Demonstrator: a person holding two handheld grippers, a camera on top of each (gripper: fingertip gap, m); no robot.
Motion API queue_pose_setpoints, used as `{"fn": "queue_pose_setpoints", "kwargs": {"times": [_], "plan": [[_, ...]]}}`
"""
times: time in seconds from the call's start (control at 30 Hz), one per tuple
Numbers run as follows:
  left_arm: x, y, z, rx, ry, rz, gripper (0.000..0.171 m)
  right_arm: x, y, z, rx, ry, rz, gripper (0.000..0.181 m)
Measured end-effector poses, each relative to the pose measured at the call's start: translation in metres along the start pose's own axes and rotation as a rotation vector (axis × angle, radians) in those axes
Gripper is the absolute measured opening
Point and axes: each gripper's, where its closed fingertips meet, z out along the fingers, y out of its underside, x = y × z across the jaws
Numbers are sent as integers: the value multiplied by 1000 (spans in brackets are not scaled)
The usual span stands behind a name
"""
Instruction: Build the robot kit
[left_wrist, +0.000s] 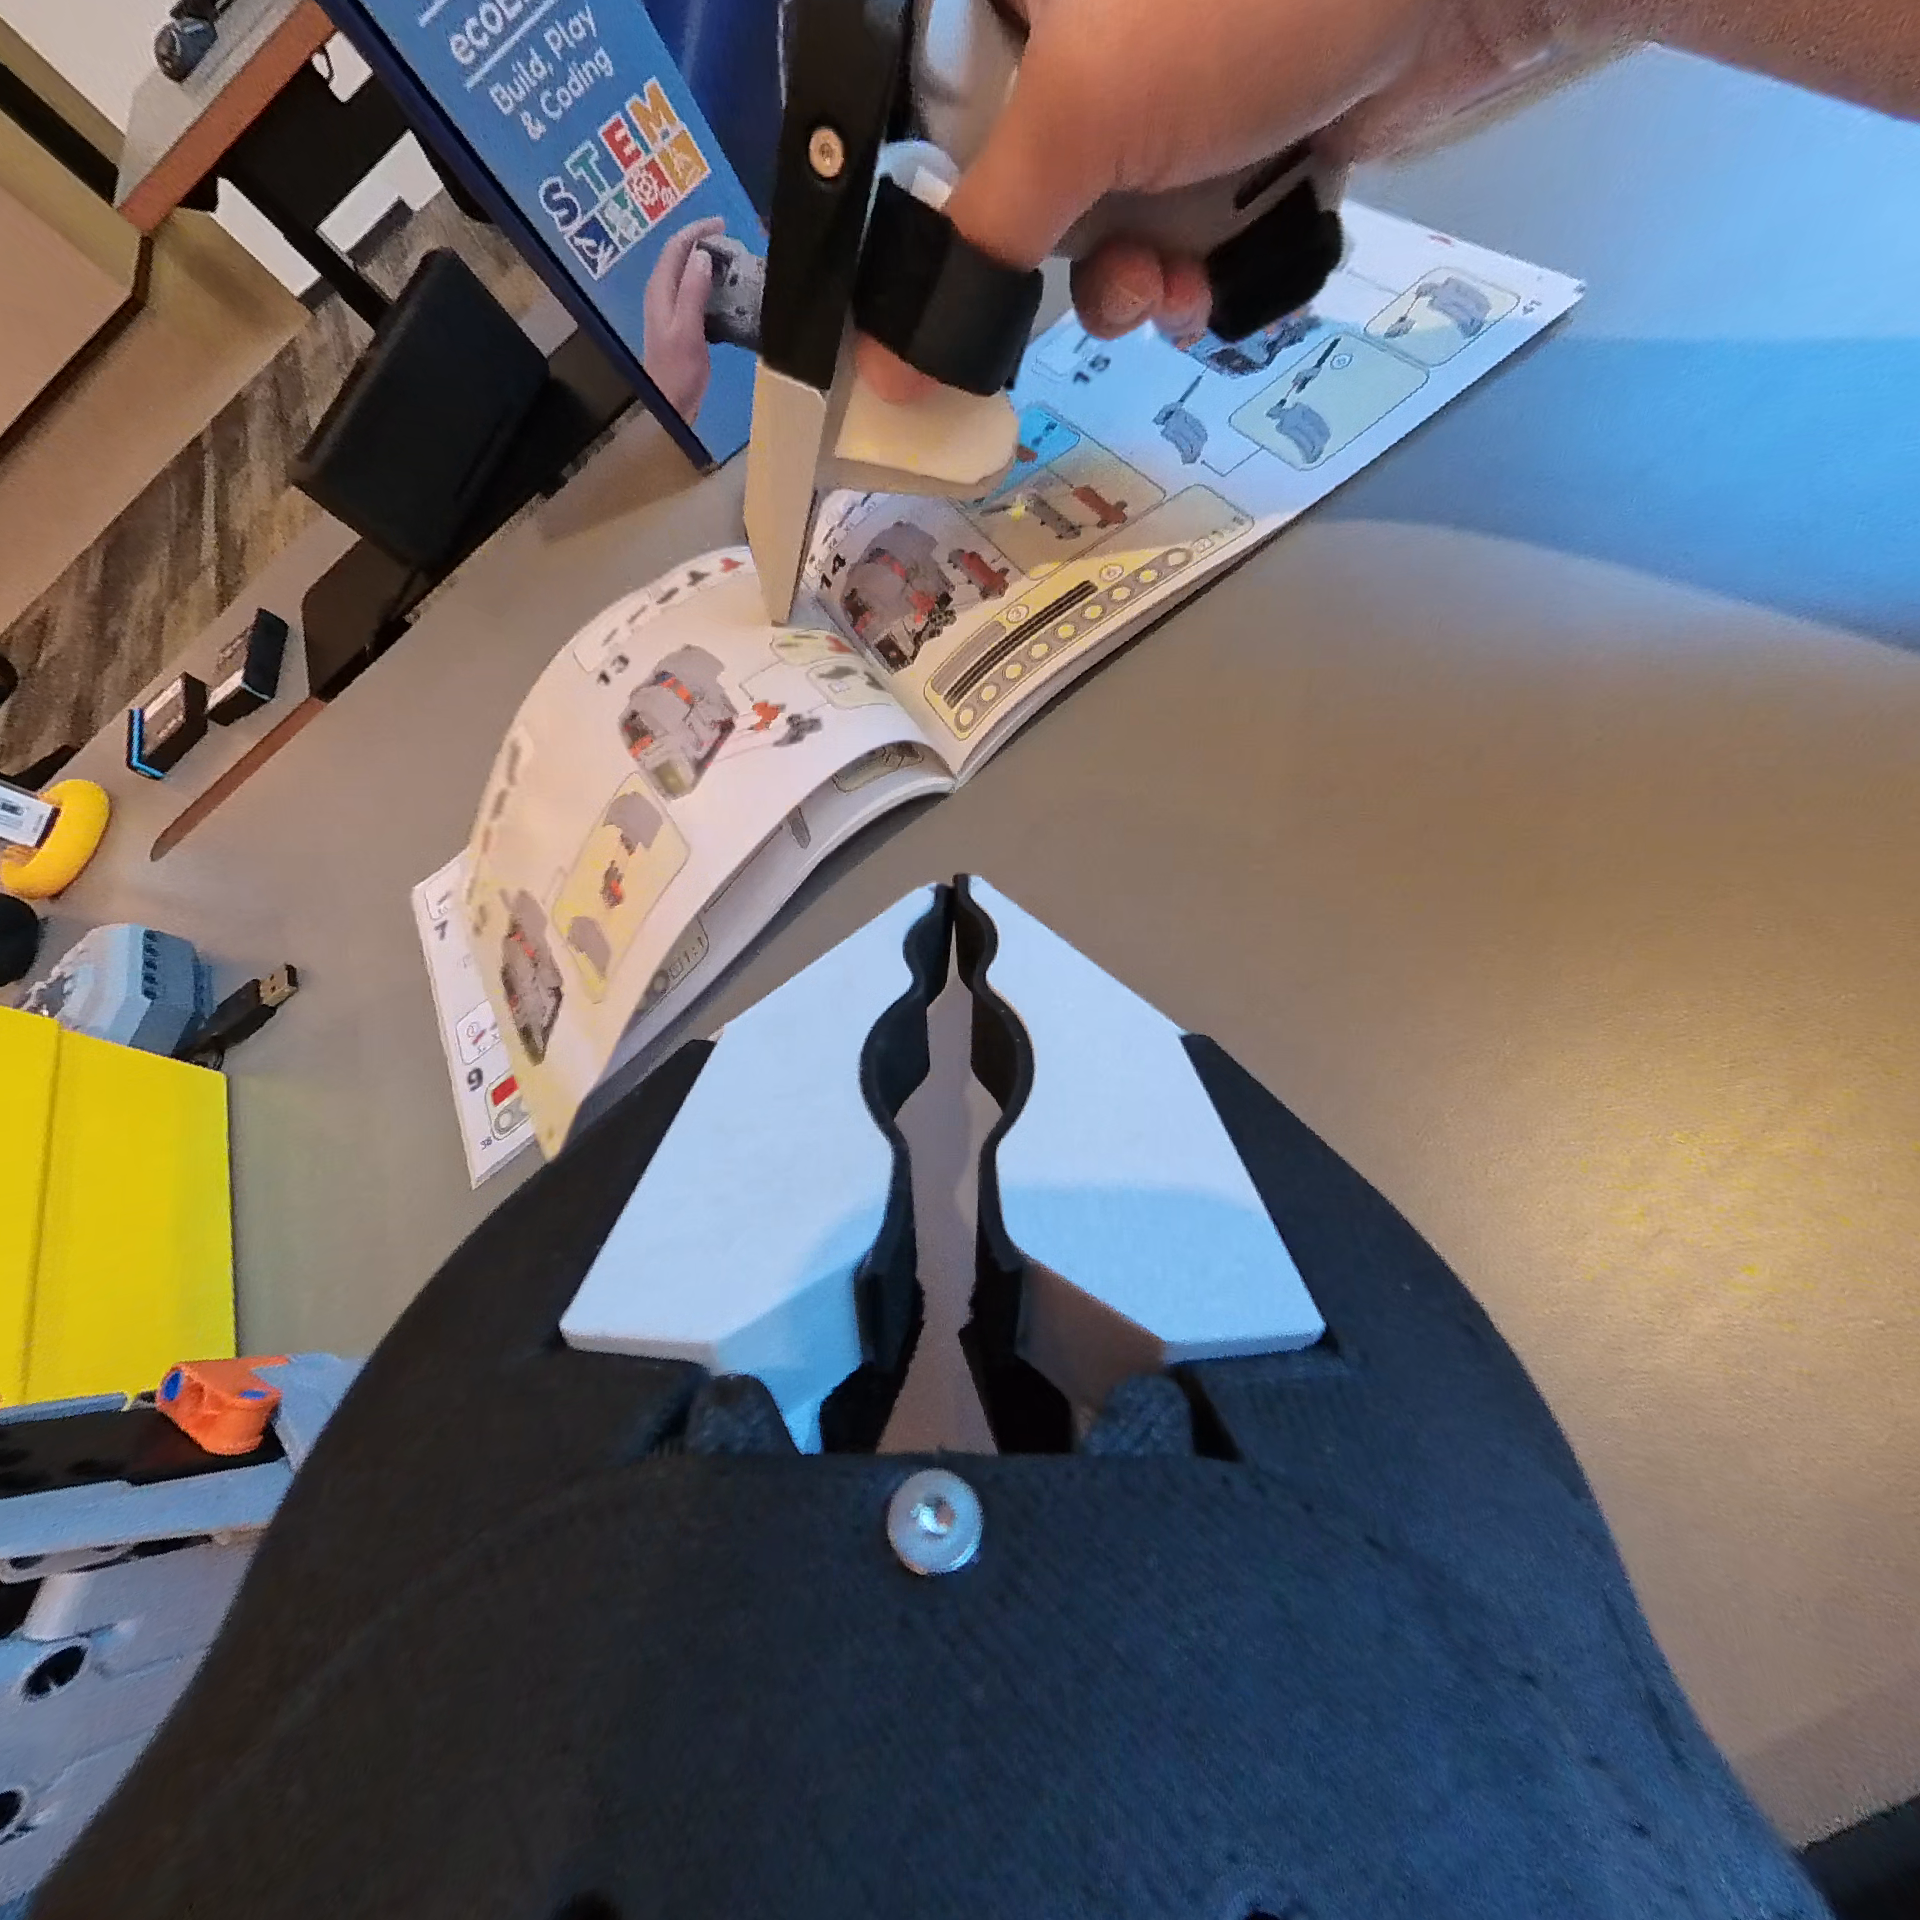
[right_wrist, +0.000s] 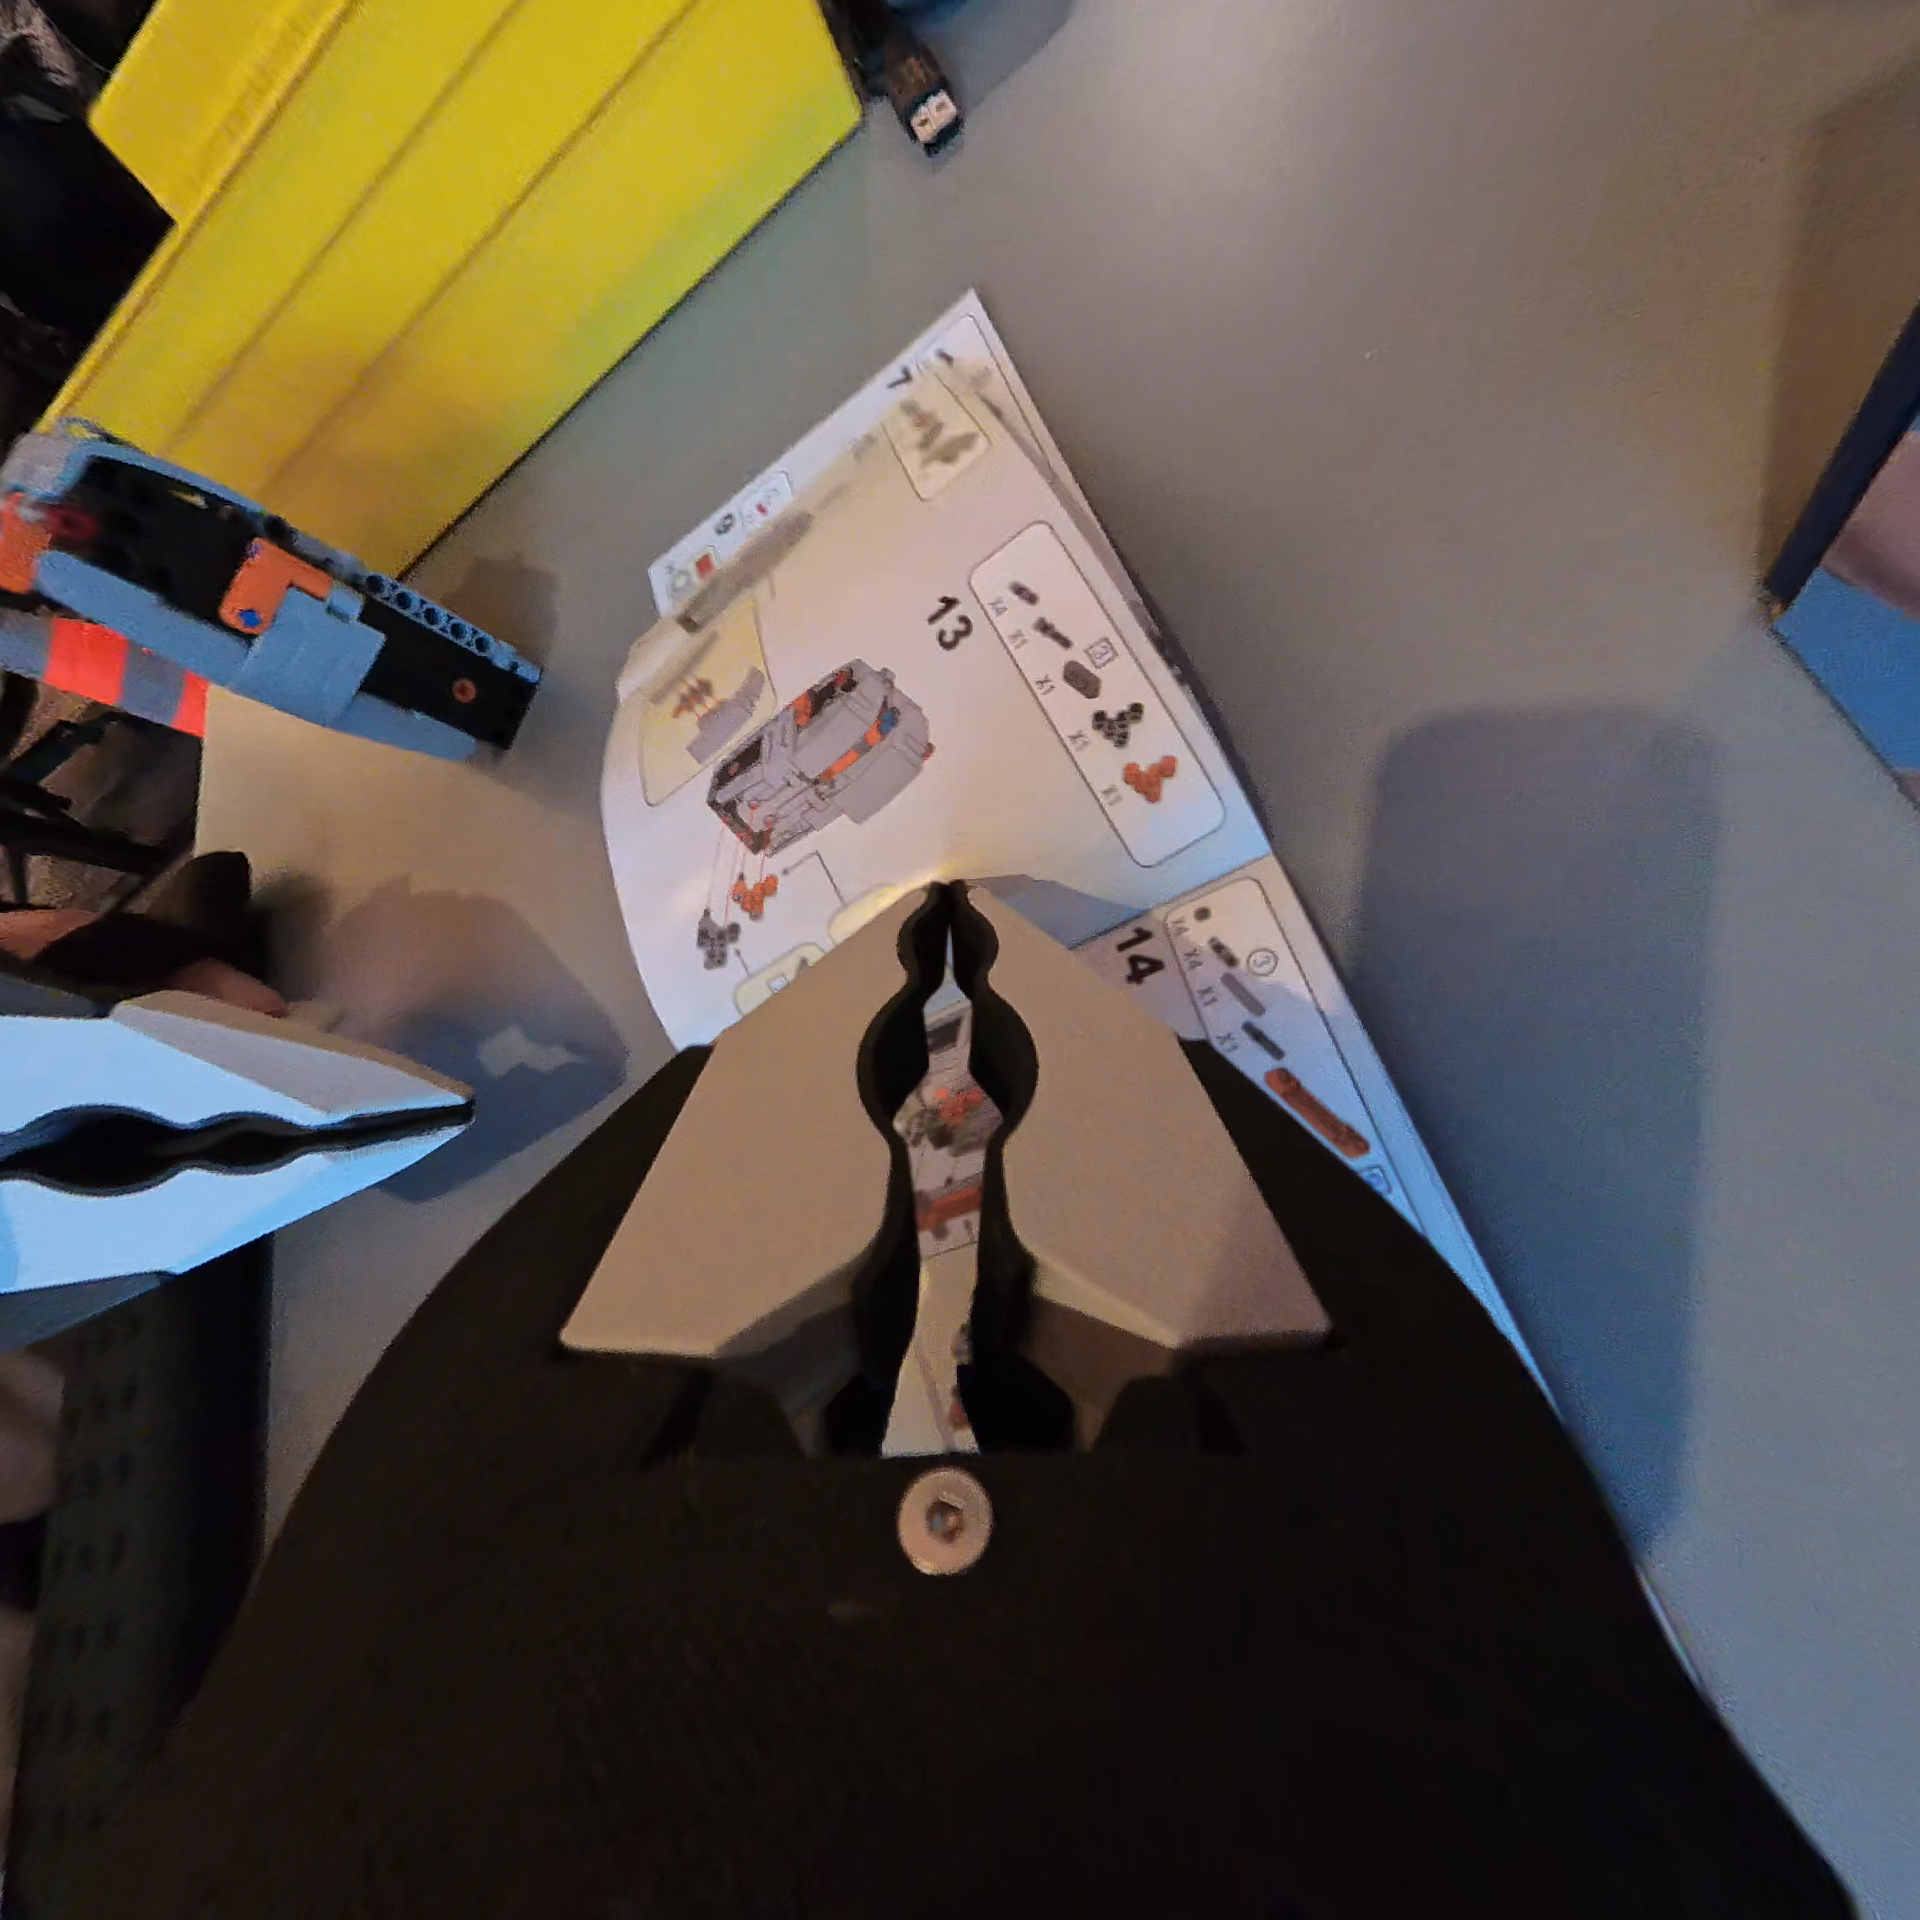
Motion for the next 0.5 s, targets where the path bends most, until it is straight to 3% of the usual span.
{"fn": "queue_pose_setpoints", "kwargs": {"times": [0.17, 0.37, 0.5], "plan": [[-11, -3, 10, -20, -8, 41, 0, 4, 1, 17, -54, 15, -1, 0], [-7, -11, 52, -54, 19, 136, 0, 5, 3, 20, -40, 58, -33, 0], [-17, -19, 70, -39, -45, 234, 0, 5, 3, 19, -27, 54, -20, 0]]}}
